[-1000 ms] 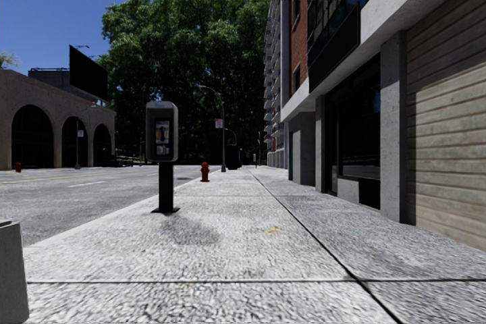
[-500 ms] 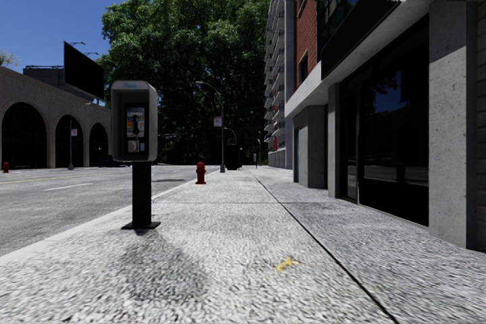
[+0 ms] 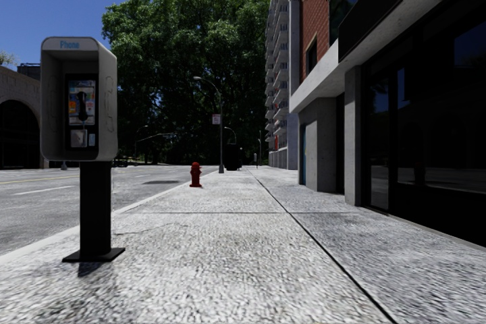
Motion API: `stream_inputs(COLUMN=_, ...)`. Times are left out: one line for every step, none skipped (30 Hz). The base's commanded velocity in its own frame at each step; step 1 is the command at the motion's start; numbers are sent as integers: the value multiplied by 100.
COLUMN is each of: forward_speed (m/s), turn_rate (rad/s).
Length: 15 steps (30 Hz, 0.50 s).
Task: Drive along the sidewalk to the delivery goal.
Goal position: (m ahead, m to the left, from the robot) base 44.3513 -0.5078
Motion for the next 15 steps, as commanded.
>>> stream_inputs(forward_speed=200, turn_rate=0)
stream_inputs(forward_speed=200, turn_rate=0)
stream_inputs(forward_speed=200, turn_rate=0)
stream_inputs(forward_speed=200, turn_rate=0)
stream_inputs(forward_speed=200, turn_rate=0)
stream_inputs(forward_speed=200, turn_rate=0)
stream_inputs(forward_speed=200, turn_rate=0)
stream_inputs(forward_speed=200, turn_rate=0)
stream_inputs(forward_speed=200, turn_rate=0)
stream_inputs(forward_speed=200, turn_rate=0)
stream_inputs(forward_speed=200, turn_rate=0)
stream_inputs(forward_speed=200, turn_rate=0)
stream_inputs(forward_speed=200, turn_rate=0)
stream_inputs(forward_speed=200, turn_rate=0)
stream_inputs(forward_speed=200, turn_rate=0)
